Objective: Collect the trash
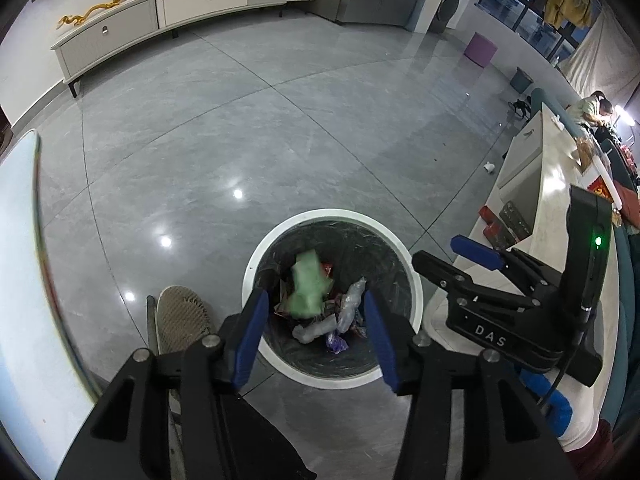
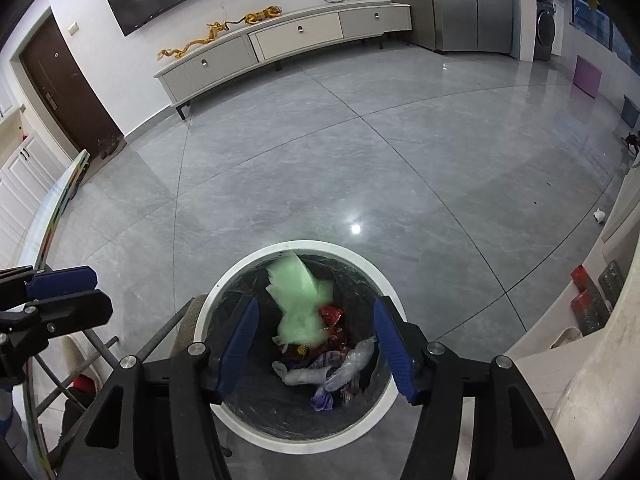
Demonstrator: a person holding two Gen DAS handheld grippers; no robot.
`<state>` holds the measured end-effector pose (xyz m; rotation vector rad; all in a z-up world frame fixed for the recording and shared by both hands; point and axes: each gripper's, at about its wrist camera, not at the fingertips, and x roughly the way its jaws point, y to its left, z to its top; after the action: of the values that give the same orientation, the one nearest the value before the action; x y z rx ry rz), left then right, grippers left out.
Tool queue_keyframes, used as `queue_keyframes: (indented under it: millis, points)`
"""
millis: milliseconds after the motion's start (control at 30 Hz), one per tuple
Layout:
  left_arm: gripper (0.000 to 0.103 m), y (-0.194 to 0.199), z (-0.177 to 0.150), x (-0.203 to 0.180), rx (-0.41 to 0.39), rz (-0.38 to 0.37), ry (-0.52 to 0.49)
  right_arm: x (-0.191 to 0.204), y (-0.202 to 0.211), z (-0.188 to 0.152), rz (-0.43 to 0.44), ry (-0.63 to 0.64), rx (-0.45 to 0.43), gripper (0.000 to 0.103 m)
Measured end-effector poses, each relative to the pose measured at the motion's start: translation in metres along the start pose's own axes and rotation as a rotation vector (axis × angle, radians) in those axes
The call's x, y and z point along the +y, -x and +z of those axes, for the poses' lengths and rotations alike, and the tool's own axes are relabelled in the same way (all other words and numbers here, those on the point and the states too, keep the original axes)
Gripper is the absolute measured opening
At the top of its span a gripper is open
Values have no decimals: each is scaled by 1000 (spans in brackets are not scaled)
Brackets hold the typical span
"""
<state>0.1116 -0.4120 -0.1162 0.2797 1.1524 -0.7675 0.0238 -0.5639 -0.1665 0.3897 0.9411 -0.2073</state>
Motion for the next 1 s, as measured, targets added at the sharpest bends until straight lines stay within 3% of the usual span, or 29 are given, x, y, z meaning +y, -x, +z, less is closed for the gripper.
queue_keyframes:
  millis: [167, 367, 467, 1000]
  points:
    - [48, 24, -6, 9, -43, 23, 10, 8, 13, -2, 0, 1, -16, 58]
    - [49, 65, -24, 28, -134, 103, 22, 29, 35, 0, 9, 24, -53, 63]
    - [61, 90, -38, 45, -189, 159, 50, 44, 46, 1, 20, 40, -74, 66]
    - [66, 226, -135, 143, -481, 437, 297, 178, 111, -3, 89, 259, -219, 103]
